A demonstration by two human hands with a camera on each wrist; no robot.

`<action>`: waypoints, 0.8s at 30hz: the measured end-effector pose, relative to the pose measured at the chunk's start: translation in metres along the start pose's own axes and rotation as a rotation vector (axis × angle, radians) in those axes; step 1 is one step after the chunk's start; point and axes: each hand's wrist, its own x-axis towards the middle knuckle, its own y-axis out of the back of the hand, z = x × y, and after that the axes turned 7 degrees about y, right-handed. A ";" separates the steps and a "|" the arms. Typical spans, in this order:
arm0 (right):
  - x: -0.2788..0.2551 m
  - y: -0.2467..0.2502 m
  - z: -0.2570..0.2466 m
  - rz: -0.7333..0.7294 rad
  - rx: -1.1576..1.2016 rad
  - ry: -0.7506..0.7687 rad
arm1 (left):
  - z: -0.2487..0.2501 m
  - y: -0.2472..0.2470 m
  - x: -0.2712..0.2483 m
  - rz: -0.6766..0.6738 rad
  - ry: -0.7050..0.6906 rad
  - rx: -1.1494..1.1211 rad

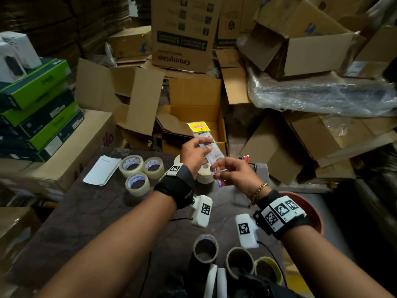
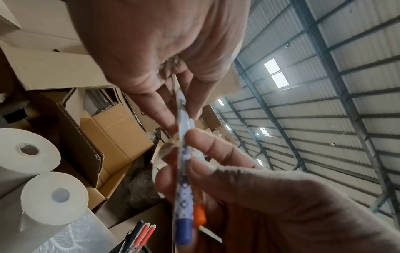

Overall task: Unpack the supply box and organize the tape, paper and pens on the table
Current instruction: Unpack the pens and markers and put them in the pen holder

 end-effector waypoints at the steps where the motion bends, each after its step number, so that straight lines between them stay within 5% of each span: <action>1: -0.001 0.000 0.001 0.018 0.005 -0.005 | 0.001 0.000 0.002 -0.001 -0.006 0.010; 11: -0.002 0.018 0.011 -0.002 0.043 -0.070 | -0.007 -0.018 0.008 -0.065 0.010 0.106; 17: -0.017 0.038 0.053 -0.082 0.009 -0.236 | -0.024 -0.009 0.034 0.059 0.010 0.127; 19: -0.023 0.051 0.067 -0.017 0.027 -0.276 | -0.037 -0.002 0.041 0.079 0.041 0.165; 24: 0.007 0.099 0.092 0.428 0.034 -0.153 | -0.079 0.000 0.037 -0.015 0.133 0.240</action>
